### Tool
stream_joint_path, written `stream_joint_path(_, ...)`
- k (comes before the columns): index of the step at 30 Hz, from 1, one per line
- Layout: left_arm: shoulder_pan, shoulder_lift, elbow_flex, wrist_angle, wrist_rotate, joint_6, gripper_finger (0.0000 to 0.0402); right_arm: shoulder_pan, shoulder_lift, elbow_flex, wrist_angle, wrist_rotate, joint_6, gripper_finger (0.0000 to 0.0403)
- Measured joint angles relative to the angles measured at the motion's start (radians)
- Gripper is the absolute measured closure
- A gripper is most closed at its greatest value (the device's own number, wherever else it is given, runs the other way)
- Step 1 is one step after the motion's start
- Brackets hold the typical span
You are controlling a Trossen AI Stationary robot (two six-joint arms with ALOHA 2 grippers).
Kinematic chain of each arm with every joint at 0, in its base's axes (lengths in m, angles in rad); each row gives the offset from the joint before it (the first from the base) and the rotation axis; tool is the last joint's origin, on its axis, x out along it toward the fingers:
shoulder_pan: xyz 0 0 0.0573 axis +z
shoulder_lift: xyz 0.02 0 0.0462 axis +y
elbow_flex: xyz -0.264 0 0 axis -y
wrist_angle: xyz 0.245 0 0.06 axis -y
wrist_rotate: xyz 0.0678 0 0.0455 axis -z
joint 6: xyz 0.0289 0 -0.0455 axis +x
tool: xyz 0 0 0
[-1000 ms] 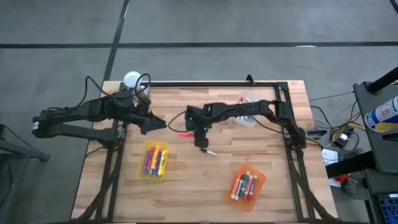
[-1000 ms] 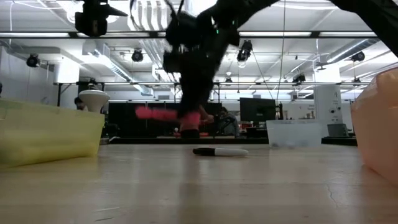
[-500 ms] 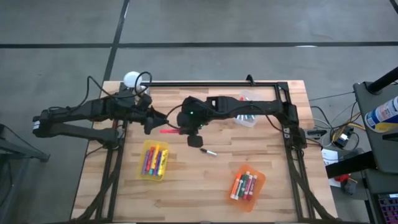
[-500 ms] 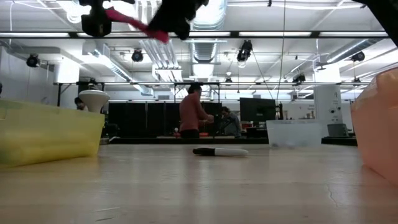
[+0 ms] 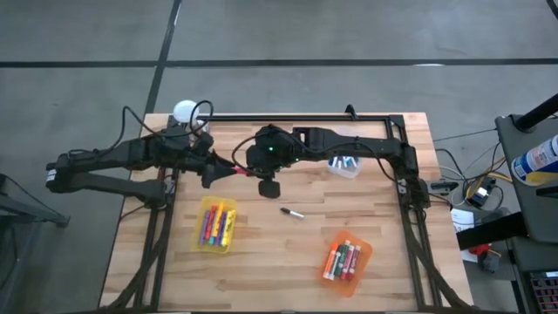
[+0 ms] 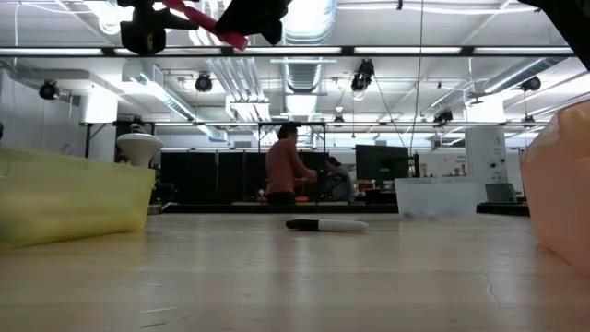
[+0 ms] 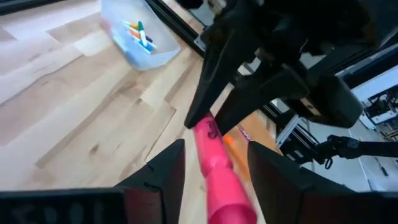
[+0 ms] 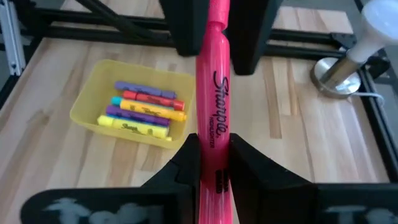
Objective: Pick & Place Markers
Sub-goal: Put the large dark pink highlighter pen into the yellow bin
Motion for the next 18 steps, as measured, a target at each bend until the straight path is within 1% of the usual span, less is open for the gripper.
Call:
stream_joint_path(3, 0.000, 0.005, 0.000, -0.001, 0.021, -0.002, 0.0259, 0.001, 0.000, 0.000, 0.013, 0.019, 0.001, 0.0355)
stream_joint_path(6, 0.000, 0.015, -0.001, -0.006, 0.041, -0.004, 0.0304, 0.001, -0.001, 0.000, 0.009, 0.018, 0.003, 0.0355)
stream_joint_path(9, 0.000, 0.021, -0.001, -0.008, 0.029, -0.015, 0.0346, 0.002, -0.001, 0.000, 0.002, 0.022, 0.009, 0.0355)
stream_joint_path(14, -0.001, 0.020, -0.001, -0.009, 0.027, -0.006, 0.0349, 0.007, -0.001, 0.000, 0.003, 0.023, 0.026, 0.0355)
stream_joint_path(16, -0.001, 0.020, -0.001, -0.008, 0.028, -0.002, 0.0349, 0.007, -0.001, -0.001, 0.003, 0.023, 0.044, 0.0337)
stream_joint_path(18, -0.001, 0.018, -0.001, -0.009, 0.031, 0.000, 0.0349, 0.007, -0.001, -0.007, 0.007, 0.022, 0.071, 0.0305)
